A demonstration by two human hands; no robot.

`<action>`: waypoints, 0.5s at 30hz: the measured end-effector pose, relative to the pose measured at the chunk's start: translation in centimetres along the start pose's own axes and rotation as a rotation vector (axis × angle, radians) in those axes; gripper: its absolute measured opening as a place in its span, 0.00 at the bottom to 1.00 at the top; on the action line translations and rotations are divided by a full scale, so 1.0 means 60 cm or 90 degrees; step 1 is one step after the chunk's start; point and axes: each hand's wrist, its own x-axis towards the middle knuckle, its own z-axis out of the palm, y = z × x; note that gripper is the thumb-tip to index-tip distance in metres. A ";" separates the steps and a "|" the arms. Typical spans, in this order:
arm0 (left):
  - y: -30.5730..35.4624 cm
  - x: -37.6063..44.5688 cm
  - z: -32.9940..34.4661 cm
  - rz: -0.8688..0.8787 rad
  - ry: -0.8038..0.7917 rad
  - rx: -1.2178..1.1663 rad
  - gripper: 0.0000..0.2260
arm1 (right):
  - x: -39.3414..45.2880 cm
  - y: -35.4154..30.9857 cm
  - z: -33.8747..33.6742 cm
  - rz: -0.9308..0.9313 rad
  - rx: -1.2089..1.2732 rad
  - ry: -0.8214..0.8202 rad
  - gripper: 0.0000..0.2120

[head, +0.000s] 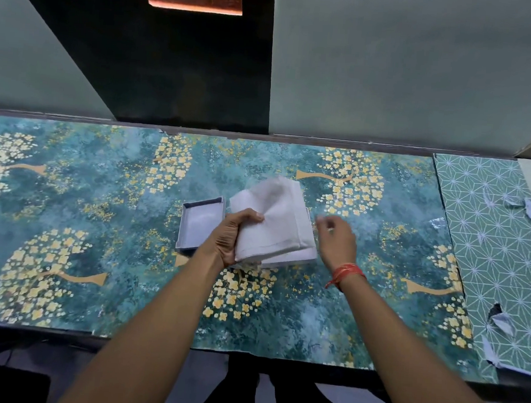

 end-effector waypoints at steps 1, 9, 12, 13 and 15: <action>-0.002 -0.001 0.003 -0.001 -0.006 -0.009 0.23 | -0.005 -0.013 -0.011 0.019 0.085 0.030 0.18; -0.017 0.014 0.060 0.120 0.127 0.174 0.28 | -0.014 -0.082 -0.040 0.184 0.526 -0.267 0.25; -0.027 0.018 0.073 0.197 0.206 0.242 0.34 | 0.002 -0.071 -0.020 0.152 0.384 -0.220 0.18; -0.029 0.017 0.076 0.203 0.227 0.262 0.33 | 0.006 -0.065 -0.016 0.145 0.322 -0.195 0.15; -0.030 0.014 0.078 0.201 0.274 0.288 0.27 | 0.014 -0.054 -0.010 0.128 0.236 -0.161 0.14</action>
